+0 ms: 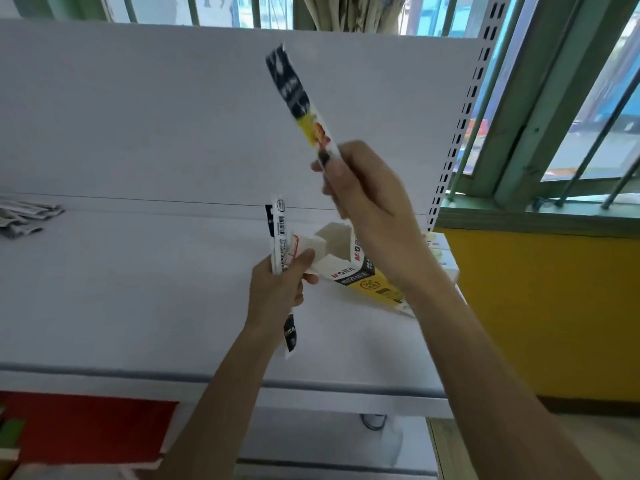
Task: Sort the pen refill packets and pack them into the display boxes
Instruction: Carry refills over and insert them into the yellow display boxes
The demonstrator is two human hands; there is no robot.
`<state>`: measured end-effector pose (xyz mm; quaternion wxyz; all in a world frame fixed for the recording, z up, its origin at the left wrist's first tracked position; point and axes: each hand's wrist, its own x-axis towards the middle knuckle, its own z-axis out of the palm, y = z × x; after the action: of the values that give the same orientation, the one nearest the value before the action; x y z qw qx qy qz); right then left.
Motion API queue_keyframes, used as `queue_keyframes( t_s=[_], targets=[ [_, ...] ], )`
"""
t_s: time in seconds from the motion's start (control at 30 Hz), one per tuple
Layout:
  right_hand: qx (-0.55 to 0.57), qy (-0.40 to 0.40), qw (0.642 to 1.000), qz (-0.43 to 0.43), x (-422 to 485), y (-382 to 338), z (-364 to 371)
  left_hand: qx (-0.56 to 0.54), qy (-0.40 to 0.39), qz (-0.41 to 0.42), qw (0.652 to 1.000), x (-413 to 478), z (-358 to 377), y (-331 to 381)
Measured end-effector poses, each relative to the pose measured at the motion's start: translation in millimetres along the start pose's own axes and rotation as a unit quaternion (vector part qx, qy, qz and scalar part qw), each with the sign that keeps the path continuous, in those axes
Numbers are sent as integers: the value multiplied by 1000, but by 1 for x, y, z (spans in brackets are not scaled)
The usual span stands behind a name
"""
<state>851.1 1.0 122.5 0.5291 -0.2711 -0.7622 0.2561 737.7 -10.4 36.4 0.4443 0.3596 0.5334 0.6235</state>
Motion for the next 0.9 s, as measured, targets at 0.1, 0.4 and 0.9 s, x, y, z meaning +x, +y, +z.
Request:
queue_keyframes(
  t_s=[0.1, 0.4, 0.9],
  targets=[
    [137, -36, 989, 33, 8, 1, 11, 1, 2, 1, 1000, -7, 0, 2],
    [-232, -172, 952, 102, -4, 37, -10, -14, 37, -9, 999, -14, -5, -1],
    [-353, -236, 875, 234, -36, 72, -61, -28, 2, -41, 999, 0, -27, 8]
  ],
)
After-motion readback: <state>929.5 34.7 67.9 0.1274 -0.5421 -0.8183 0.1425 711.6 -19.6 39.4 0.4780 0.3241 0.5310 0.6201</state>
